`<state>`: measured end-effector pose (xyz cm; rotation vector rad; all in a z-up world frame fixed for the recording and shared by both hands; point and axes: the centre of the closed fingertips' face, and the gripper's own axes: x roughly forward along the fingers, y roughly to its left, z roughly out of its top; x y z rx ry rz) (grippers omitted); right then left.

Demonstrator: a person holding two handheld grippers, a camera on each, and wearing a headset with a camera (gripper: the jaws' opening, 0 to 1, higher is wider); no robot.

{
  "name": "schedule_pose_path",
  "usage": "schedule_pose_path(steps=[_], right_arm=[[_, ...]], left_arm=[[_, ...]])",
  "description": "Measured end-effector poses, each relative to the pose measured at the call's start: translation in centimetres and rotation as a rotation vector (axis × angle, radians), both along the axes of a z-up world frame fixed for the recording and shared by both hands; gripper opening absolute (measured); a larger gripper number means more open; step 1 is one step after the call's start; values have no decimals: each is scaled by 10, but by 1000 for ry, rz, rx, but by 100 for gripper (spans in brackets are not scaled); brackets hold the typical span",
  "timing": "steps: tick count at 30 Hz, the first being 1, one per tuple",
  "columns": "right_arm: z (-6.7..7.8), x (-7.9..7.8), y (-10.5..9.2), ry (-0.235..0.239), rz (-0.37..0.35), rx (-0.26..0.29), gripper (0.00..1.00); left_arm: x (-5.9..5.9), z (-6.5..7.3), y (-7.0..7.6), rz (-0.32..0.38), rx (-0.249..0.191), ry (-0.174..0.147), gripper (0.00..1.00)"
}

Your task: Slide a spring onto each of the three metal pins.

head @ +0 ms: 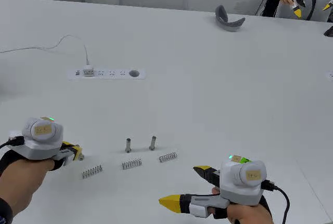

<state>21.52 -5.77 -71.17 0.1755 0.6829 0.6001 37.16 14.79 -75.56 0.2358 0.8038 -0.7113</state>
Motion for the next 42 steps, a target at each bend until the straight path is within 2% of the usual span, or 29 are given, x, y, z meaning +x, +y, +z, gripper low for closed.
schedule_pose_path(steps=[13, 20, 34, 36, 38, 42], right_arm=[[-3, -2, -5, 9, -8, -3, 90], [-4, -3, -7, 12, -16, 0, 90], [-5, -3, -7, 11, -16, 1, 90], [-5, -3, -7, 10, -16, -1, 90], [-6, -3, -7, 9, -17, -1, 90], [-6, -4, -7, 9, -19, 1, 90]], left_arm=[[4, 1, -23, -42, -3, -13, 7], [3, 1, -26, -61, 5, -25, 8], [1, -1, -26, -60, -6, -8, 9], [-2, 0, -26, -44, -20, 12, 9], [-2, -1, -26, -52, -11, 5, 9], [-7, -4, -24, -45, -13, 28, 14]])
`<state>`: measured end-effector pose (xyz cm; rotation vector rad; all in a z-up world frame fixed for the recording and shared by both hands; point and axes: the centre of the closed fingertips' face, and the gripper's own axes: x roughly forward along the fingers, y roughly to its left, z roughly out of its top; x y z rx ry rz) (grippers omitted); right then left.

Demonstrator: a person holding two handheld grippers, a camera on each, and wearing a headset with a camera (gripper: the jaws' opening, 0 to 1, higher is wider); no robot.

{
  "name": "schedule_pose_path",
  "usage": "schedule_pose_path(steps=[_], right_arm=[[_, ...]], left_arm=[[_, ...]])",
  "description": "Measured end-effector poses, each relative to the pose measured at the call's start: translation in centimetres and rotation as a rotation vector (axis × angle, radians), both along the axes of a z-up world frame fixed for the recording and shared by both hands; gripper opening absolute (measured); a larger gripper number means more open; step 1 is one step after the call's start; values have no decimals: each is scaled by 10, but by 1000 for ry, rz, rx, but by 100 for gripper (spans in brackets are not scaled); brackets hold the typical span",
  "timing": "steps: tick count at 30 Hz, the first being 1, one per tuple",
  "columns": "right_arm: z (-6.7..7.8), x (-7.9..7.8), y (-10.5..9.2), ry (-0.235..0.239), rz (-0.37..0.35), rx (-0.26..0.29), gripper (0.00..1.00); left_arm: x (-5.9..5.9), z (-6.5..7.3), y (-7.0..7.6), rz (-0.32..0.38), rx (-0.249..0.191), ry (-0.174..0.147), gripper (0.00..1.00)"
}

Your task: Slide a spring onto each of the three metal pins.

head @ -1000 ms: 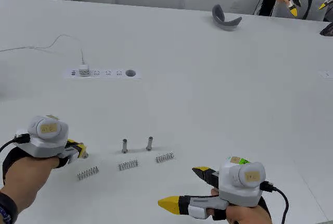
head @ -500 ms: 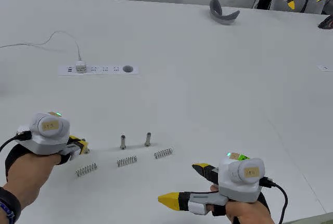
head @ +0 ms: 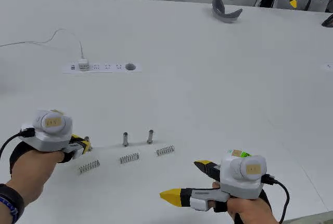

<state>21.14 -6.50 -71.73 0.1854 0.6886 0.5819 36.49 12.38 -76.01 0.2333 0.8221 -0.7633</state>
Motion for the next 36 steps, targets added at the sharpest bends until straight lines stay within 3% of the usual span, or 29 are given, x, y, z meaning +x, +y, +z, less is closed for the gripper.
schedule_pose_path(steps=[17, 31, 36], right_arm=[[0, -2, 4, -3, 12, -2, 90], [1, 1, 13, -9, 36, -5, 90], [2, 2, 15, -13, 41, -4, 90]], left_arm=[[-12, 3, 16, 41, -22, 17, 29], [-31, 4, 43, 104, -38, 27, 44], [-39, 5, 54, 123, -44, 30, 45]])
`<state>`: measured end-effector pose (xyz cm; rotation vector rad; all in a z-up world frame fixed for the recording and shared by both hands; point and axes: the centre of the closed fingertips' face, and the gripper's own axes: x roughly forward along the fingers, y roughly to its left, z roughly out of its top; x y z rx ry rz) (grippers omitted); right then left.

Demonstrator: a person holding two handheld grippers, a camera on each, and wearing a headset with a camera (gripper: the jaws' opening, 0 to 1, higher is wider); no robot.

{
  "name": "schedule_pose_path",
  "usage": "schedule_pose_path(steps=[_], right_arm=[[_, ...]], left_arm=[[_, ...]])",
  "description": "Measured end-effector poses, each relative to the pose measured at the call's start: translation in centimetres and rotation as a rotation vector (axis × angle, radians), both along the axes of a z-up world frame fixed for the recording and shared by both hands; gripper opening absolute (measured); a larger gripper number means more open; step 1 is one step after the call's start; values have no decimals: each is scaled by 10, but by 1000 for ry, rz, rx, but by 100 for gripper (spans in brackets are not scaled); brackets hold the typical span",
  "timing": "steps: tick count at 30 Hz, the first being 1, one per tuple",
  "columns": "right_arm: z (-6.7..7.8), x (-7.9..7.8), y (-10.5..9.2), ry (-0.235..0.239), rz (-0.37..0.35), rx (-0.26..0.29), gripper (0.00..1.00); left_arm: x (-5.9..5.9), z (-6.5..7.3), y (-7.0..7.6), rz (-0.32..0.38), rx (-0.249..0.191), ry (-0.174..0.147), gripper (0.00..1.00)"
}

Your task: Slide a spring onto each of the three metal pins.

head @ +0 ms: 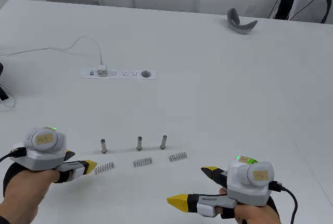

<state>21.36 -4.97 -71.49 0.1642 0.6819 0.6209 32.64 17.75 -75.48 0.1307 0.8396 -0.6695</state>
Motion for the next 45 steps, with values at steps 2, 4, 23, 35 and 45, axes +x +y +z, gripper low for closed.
schedule_pose_path(steps=[2, 4, 23, 35, 45], right_arm=[[0, 0, 1, 0, 3, -1, 90], [0, 0, 2, 0, 7, -1, 90], [0, -3, 7, -1, 27, -6, 90], [-4, -9, 2, 9, 24, -11, 90], [-4, -11, 2, 14, 31, -14, 90]], left_arm=[[-4, 0, 3, 2, -1, 0, 46], [-7, 0, 6, 4, -2, 1, 48], [-20, 11, 31, 31, -39, -56, 63], [-22, 11, 35, 50, -53, -66, 67], [-27, 12, 31, 42, -63, -66, 71]])
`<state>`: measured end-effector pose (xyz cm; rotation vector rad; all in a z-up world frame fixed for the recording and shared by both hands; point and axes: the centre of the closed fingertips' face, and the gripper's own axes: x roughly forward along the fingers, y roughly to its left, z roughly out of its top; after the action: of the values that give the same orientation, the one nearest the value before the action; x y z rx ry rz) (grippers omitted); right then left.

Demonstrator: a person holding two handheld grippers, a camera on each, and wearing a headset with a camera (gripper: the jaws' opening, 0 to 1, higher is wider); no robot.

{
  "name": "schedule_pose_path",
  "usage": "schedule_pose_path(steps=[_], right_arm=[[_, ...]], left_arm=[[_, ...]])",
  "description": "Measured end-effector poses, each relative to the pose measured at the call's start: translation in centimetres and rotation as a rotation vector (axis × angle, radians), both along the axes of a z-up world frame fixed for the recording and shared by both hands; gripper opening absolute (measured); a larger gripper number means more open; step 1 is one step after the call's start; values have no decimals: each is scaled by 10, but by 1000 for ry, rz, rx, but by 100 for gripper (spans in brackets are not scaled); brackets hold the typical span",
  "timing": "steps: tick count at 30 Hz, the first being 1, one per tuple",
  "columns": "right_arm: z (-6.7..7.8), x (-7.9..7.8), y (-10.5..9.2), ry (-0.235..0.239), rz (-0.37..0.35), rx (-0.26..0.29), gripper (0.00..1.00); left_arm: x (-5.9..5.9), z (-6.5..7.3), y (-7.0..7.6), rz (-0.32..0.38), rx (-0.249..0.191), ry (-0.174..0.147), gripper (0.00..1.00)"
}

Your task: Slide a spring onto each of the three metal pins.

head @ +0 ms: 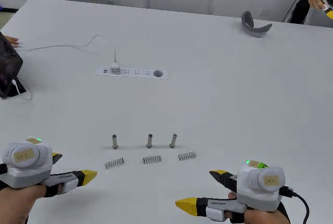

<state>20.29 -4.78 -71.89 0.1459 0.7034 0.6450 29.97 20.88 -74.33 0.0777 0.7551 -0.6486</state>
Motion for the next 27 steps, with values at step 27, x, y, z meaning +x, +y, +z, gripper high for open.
schedule_pose_path(steps=[27], right_arm=[[-8, -6, 1, 17, -6, 13, 90]], left_arm=[[9, -13, -51, -165, 47, 13, 67]])
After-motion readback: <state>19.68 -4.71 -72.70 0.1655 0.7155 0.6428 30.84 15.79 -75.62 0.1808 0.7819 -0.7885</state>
